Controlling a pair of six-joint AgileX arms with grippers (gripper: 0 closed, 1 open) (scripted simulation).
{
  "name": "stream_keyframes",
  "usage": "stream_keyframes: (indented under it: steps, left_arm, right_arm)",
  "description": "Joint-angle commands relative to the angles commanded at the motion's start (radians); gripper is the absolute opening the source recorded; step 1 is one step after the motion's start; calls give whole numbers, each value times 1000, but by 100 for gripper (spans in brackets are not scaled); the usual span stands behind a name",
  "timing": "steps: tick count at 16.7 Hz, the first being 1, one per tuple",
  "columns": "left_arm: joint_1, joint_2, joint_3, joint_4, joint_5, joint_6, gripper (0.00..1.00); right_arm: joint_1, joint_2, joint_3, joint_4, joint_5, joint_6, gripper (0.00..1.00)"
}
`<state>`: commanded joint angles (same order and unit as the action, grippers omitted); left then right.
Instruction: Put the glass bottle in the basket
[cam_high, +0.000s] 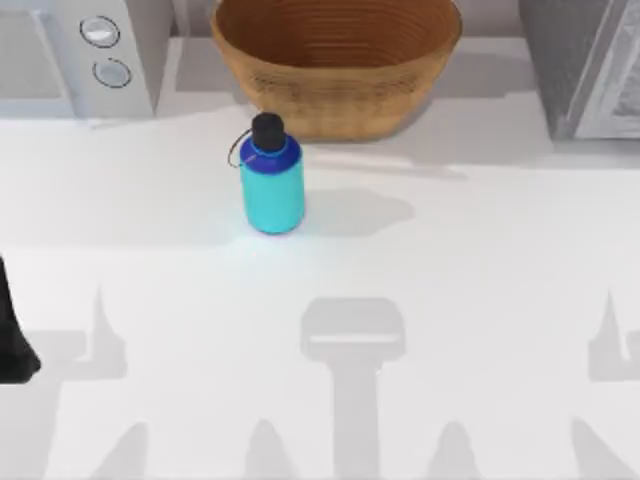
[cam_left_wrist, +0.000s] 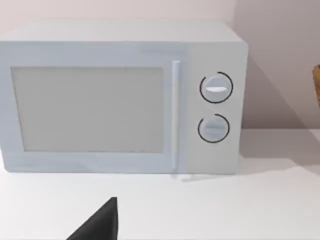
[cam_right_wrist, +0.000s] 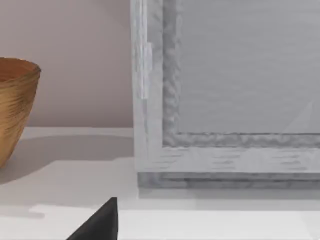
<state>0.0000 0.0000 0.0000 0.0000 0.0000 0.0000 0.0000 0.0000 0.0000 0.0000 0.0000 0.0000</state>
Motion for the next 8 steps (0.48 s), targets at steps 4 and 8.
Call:
stream_keyframes:
  steps: [4,8]
  left_arm:
    - [-4,27,7,19,9,0,100]
    - [-22,201,52,141,58,1,100]
  right_arm:
    - [0,0,0,0,0,0,100]
    - [0,0,0,0,0,0,100]
